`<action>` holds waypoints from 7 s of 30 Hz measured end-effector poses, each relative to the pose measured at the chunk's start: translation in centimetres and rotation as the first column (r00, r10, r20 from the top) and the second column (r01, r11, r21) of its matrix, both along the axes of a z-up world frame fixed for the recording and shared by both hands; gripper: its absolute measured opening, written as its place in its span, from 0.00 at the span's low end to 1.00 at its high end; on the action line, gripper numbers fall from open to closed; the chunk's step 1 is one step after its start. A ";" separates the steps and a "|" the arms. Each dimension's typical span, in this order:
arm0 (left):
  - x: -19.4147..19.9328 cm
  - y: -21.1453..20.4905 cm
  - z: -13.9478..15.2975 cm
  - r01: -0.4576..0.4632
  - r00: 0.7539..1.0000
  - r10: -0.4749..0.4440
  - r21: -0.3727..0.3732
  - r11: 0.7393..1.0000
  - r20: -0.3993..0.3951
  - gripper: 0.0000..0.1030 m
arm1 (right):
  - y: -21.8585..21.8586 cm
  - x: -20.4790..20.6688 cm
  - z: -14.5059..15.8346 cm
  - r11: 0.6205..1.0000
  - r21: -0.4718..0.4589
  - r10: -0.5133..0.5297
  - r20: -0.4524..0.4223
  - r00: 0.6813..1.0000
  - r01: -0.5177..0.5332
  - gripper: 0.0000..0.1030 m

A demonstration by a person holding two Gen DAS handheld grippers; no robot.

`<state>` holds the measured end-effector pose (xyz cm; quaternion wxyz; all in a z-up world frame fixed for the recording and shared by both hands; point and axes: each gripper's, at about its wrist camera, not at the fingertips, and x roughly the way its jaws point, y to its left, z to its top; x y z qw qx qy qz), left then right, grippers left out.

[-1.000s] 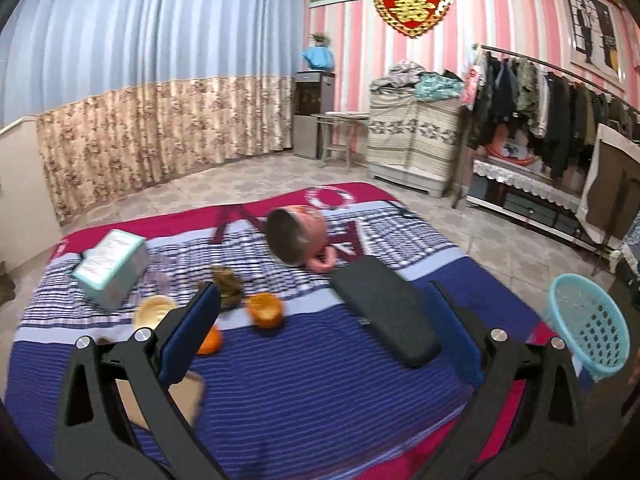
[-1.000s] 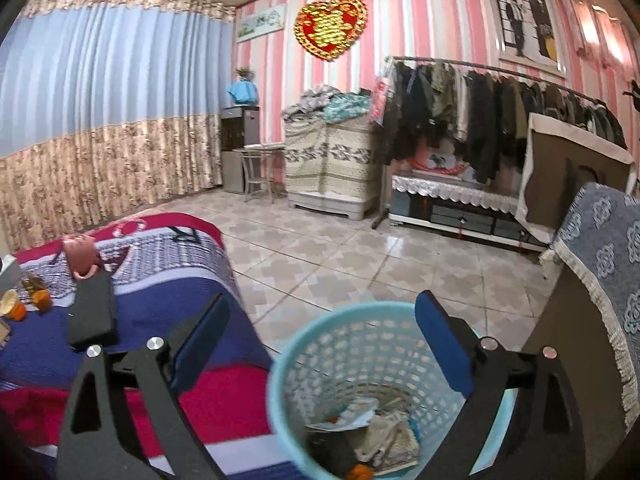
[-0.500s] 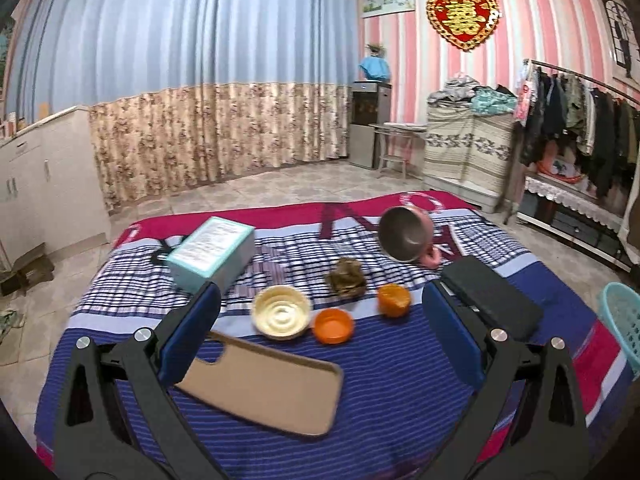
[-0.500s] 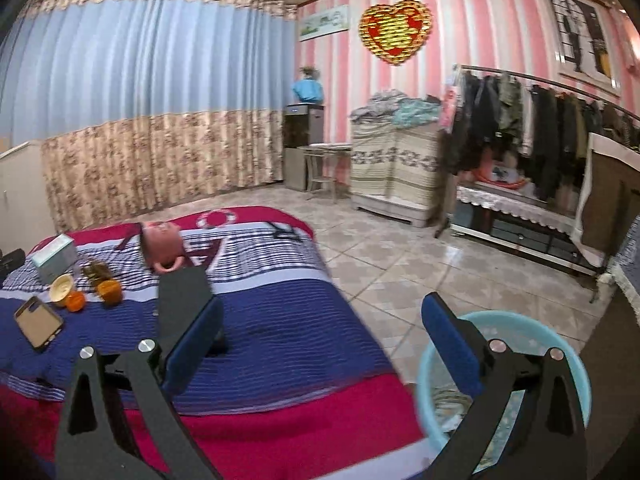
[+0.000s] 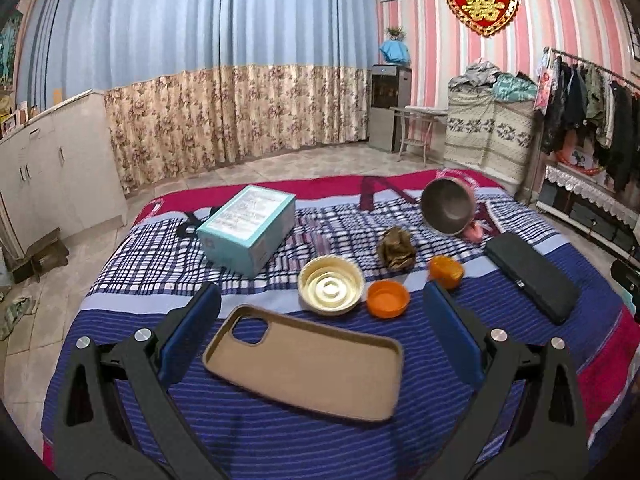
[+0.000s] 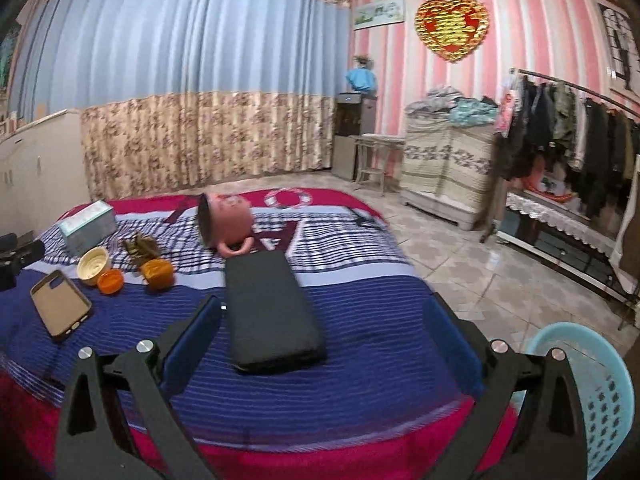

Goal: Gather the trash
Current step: 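Move both tools back over the bed toward the orange lid and peel, then grasp the small orange plastic lid with left tool while right tool grasps another orange peel, then carry both items over the wastebasket and open both tools to drop them, then move both tools back over the bed toward the cream lid and brown cloth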

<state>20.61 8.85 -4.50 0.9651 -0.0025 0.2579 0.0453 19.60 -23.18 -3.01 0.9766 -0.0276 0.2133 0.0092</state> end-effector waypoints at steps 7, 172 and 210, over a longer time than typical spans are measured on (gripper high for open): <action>0.4 2.1 -1.1 -0.027 0.999 0.028 0.011 1.000 -0.035 0.95 | 5.5 3.3 -1.2 0.993 -0.023 0.111 -0.050 0.993 -0.112 0.95; 1.8 -31.4 2.1 0.473 0.881 -0.473 -0.074 0.878 0.023 0.91 | -26.1 -9.8 -1.5 0.851 0.090 -0.519 -0.005 0.855 0.517 0.93; 7.7 0.6 -3.7 -0.043 0.968 0.025 -0.065 0.997 -0.251 0.94 | 2.6 1.0 -0.6 0.999 -0.019 0.033 -0.029 0.999 -0.034 0.95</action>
